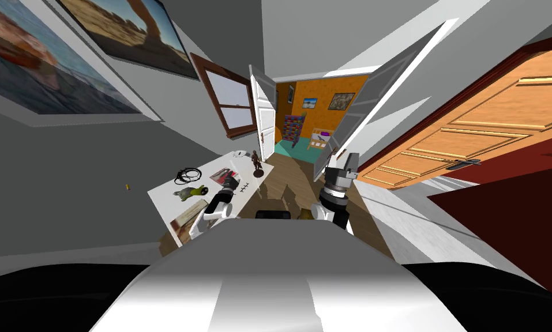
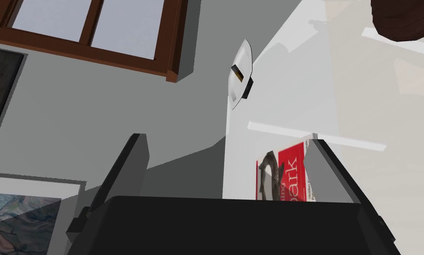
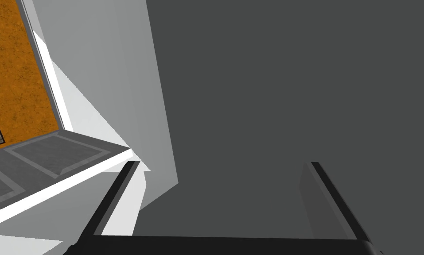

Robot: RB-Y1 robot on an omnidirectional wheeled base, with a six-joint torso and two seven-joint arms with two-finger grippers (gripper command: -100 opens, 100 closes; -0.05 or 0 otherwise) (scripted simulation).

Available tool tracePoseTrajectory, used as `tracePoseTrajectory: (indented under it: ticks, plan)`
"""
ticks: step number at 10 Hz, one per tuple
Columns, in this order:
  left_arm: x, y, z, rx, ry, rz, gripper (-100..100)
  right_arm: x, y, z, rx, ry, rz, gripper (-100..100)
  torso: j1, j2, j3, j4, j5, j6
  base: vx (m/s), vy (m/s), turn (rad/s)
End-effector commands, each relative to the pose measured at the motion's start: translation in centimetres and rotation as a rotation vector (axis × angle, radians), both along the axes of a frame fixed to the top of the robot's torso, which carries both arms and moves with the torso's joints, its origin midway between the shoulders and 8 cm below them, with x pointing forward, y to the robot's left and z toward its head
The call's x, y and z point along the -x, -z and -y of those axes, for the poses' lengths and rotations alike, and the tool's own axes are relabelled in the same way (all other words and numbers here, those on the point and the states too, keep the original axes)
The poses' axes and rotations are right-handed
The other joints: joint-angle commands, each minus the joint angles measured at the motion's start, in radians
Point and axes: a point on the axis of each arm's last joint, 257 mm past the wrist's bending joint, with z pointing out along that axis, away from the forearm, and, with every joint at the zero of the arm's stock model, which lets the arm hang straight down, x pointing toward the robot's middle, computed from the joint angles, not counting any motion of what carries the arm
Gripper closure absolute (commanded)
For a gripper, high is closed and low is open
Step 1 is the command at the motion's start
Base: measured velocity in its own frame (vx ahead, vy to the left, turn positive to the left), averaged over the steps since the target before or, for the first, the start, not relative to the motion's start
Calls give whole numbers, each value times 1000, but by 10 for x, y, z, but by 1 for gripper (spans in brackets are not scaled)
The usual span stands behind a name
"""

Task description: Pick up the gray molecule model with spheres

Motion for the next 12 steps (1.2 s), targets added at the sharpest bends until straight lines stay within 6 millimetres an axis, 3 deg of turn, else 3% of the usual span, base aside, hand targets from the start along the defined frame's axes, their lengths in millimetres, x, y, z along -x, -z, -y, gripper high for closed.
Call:
tracePoseTrajectory:
  ticks: [1, 3, 4, 9, 12]
  plan:
    - [3, 12, -2, 22, -9, -36, -100, 0, 0, 0, 0, 0, 0, 0, 0, 0, 0, 0, 0, 0, 36, 0, -31]
    - [9, 44, -14, 85, -39, -122, -100, 0, 0, 0, 0, 0, 0, 0, 0, 0, 0, 0, 0, 0, 37, -7, -88]
    - [10, 47, -14, 86, -40, -131, -100, 0, 0, 0, 0, 0, 0, 0, 0, 0, 0, 0, 0, 0, 30, -2, -34]
    - [32, 113, -36, 215, -107, -316, -100, 0, 0, 0, 0, 0, 0, 0, 0, 1, 0, 0, 0, 0, 36, -1, -76]
    - [41, 130, -40, 248, -125, -367, -100, 0, 0, 0, 0, 0, 0, 0, 0, 1, 0, 0, 0, 0, 27, -1, -41]
